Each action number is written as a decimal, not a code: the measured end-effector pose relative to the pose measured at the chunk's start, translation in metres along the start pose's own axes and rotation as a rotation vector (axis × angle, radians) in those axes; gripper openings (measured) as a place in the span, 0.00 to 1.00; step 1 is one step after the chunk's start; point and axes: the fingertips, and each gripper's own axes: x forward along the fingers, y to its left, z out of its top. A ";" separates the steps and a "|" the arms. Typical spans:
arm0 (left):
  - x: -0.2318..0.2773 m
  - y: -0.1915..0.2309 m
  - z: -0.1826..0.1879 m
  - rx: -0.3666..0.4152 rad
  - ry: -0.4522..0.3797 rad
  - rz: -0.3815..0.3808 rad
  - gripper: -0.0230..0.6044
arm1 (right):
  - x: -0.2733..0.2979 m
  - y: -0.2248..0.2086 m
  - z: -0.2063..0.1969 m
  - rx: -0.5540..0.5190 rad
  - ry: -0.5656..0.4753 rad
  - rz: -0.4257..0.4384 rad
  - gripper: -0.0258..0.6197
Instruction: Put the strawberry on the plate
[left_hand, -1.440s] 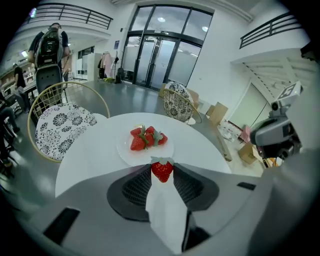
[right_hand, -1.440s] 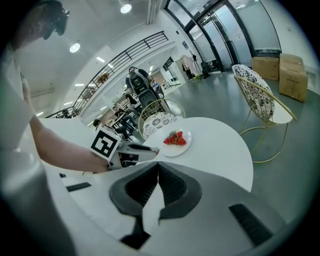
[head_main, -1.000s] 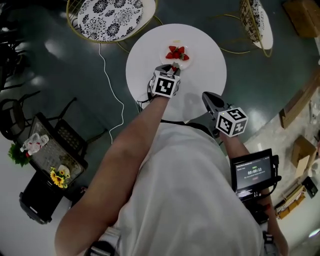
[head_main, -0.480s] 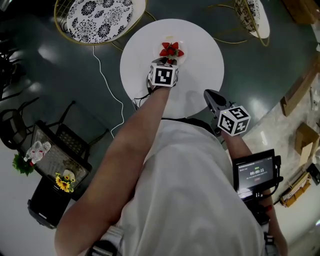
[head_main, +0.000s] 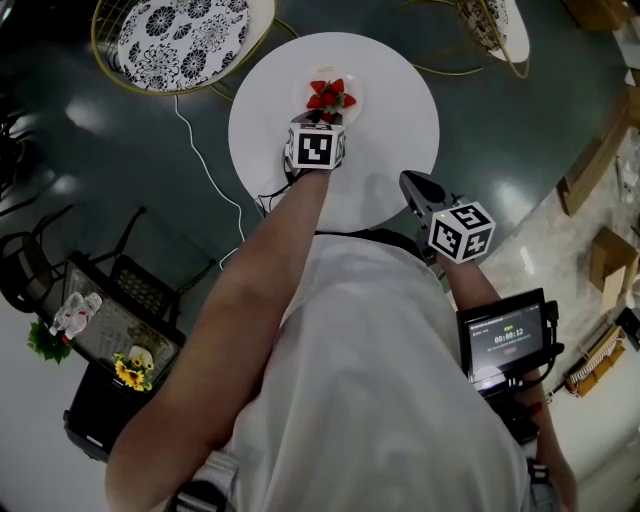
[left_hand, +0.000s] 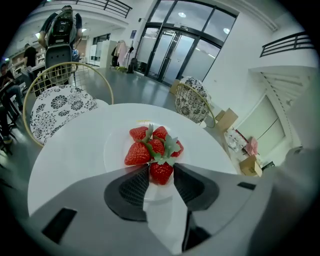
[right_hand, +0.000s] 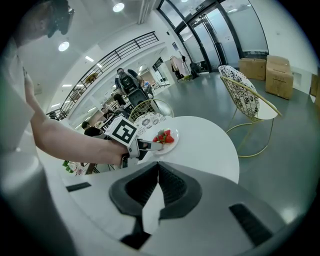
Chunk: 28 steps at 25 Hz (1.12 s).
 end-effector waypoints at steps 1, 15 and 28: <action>-0.001 -0.001 0.002 0.004 -0.010 -0.009 0.27 | 0.001 0.000 0.001 -0.002 -0.002 0.000 0.05; -0.030 0.006 -0.006 -0.004 -0.062 -0.021 0.27 | 0.002 0.000 0.011 -0.037 -0.040 0.016 0.05; -0.130 -0.037 -0.049 -0.034 -0.238 -0.016 0.26 | -0.044 0.020 0.015 -0.123 -0.106 0.134 0.05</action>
